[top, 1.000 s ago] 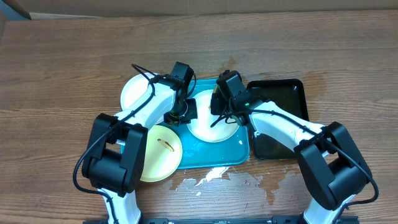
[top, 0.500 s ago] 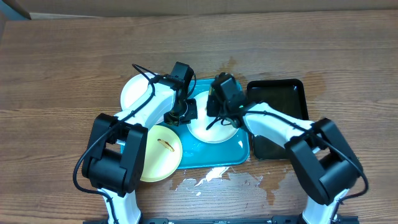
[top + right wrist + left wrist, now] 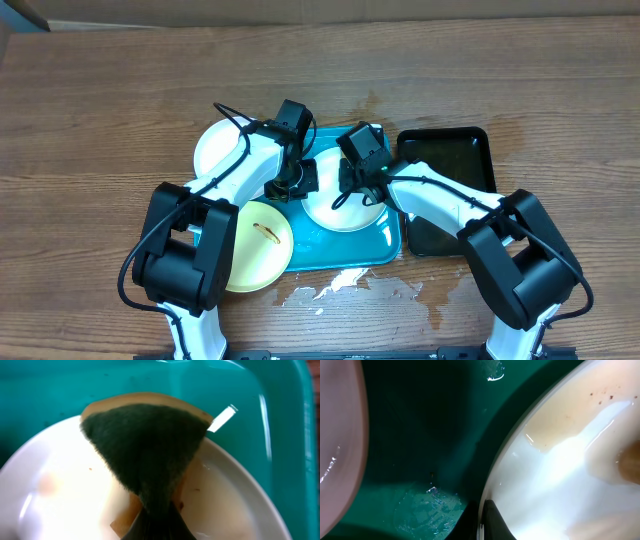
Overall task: Clean dirty plates on tray and stack at the side
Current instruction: 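Scrub the white plate surface with the sponge in the right gripper, then lift the sponge away and move right gripper back over black tray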
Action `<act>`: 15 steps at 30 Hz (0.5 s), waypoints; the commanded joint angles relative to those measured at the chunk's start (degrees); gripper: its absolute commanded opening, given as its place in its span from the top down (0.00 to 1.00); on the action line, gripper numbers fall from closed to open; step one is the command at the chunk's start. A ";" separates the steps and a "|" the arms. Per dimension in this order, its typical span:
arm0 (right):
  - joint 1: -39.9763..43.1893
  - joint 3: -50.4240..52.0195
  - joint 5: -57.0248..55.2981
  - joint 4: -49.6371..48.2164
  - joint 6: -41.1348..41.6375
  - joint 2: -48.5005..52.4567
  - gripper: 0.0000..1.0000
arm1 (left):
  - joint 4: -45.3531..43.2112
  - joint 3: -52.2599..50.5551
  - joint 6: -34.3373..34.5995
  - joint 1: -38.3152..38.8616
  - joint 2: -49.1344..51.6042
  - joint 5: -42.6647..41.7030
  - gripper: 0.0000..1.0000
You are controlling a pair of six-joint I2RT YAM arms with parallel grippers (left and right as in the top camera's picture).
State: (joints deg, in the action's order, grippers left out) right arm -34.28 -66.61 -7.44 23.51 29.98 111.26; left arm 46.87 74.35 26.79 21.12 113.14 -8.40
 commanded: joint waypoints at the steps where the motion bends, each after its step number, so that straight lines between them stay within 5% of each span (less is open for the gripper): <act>1: 2.14 0.52 -4.37 3.34 -0.04 0.17 0.96 | 0.70 -1.57 -0.85 0.26 1.88 2.60 0.96; 15: 4.59 -8.98 -4.04 17.90 -3.45 -10.67 0.96 | 0.66 -1.55 -0.87 0.26 1.88 2.64 0.96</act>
State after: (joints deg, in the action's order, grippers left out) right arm -30.39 -71.00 -9.50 40.53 27.99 106.34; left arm 46.87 74.35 26.79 21.12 113.14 -8.43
